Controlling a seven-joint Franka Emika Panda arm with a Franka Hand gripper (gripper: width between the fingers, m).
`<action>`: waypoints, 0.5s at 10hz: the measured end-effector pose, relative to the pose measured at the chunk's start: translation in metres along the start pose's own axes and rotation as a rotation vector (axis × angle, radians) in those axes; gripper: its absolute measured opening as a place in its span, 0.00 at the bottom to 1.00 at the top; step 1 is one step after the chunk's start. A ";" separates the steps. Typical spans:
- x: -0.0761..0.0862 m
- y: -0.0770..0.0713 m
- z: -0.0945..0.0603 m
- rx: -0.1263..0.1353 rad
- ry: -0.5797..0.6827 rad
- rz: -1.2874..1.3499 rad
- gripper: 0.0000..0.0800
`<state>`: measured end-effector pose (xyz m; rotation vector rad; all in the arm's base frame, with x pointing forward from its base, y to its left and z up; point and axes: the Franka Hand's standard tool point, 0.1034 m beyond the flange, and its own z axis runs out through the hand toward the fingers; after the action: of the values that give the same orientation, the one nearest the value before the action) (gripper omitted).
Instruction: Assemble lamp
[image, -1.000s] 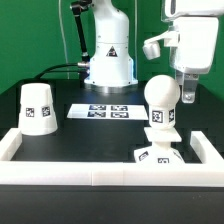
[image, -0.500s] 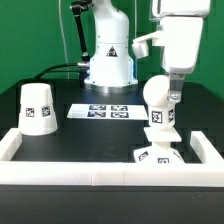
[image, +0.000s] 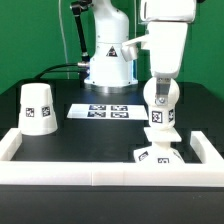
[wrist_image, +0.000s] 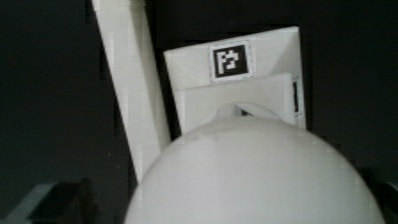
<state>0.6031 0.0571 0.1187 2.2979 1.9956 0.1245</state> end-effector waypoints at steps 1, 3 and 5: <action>0.000 -0.001 0.002 0.003 -0.001 0.001 0.87; -0.001 -0.001 0.003 0.005 -0.001 0.002 0.72; -0.001 -0.001 0.003 0.005 -0.001 0.039 0.72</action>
Offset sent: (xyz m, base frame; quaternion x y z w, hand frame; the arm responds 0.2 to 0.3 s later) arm 0.0000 0.0000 0.0000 0.0000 0.0000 0.0000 1.0000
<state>0.6020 0.0561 0.1152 2.3408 1.9534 0.1215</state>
